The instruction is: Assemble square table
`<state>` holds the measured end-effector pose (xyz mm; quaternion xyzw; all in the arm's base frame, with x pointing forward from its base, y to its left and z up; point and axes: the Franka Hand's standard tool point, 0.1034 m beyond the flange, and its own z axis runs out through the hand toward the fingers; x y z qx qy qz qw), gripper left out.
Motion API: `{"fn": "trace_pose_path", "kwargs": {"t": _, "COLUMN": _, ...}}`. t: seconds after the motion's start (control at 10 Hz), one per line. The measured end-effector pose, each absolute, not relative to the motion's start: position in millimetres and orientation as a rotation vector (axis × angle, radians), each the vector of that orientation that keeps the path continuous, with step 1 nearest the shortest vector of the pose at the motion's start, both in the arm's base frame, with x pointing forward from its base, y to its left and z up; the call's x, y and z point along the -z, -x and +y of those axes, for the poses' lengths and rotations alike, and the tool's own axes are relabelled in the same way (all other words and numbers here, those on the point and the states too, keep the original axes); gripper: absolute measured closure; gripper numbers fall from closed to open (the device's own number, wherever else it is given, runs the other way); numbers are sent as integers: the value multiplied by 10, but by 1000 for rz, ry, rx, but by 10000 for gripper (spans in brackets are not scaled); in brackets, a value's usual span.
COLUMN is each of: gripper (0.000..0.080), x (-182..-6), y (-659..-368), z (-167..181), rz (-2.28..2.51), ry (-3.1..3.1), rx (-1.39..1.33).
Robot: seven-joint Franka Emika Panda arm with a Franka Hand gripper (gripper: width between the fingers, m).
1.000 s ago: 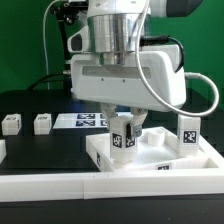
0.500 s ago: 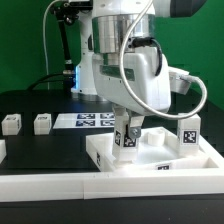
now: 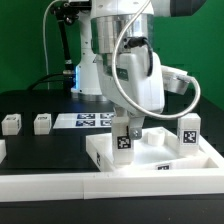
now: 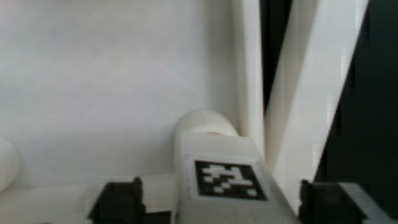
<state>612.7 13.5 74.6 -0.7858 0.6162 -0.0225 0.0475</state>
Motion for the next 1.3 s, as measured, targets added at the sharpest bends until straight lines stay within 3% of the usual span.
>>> {"fn": "trace_pose_path", "kwargs": {"t": 0.1, "gripper": 305, "x": -748, "y": -6123, "z": 141, "rz": 1839, "ry": 2432, "rx": 62}}
{"fn": "trace_pose_path", "kwargs": {"t": 0.2, "gripper": 184, "x": -748, "y": -6120, "z": 143, "rz": 1734, "ry": 2513, "rx": 62}}
{"fn": "trace_pose_path", "kwargs": {"t": 0.3, "gripper": 160, "x": -746, "y": -6113, "z": 142, "rz": 1608, "ry": 2599, "rx": 62}}
{"fn": "trace_pose_path", "kwargs": {"t": 0.9, "gripper": 151, "x": -743, "y": -6137, "z": 110, "rz": 695, "ry": 3022, "rx": 61}}
{"fn": "trace_pose_path", "kwargs": {"t": 1.3, "gripper": 151, "x": -742, "y": -6135, "z": 90, "rz": 329, "ry": 3098, "rx": 68}}
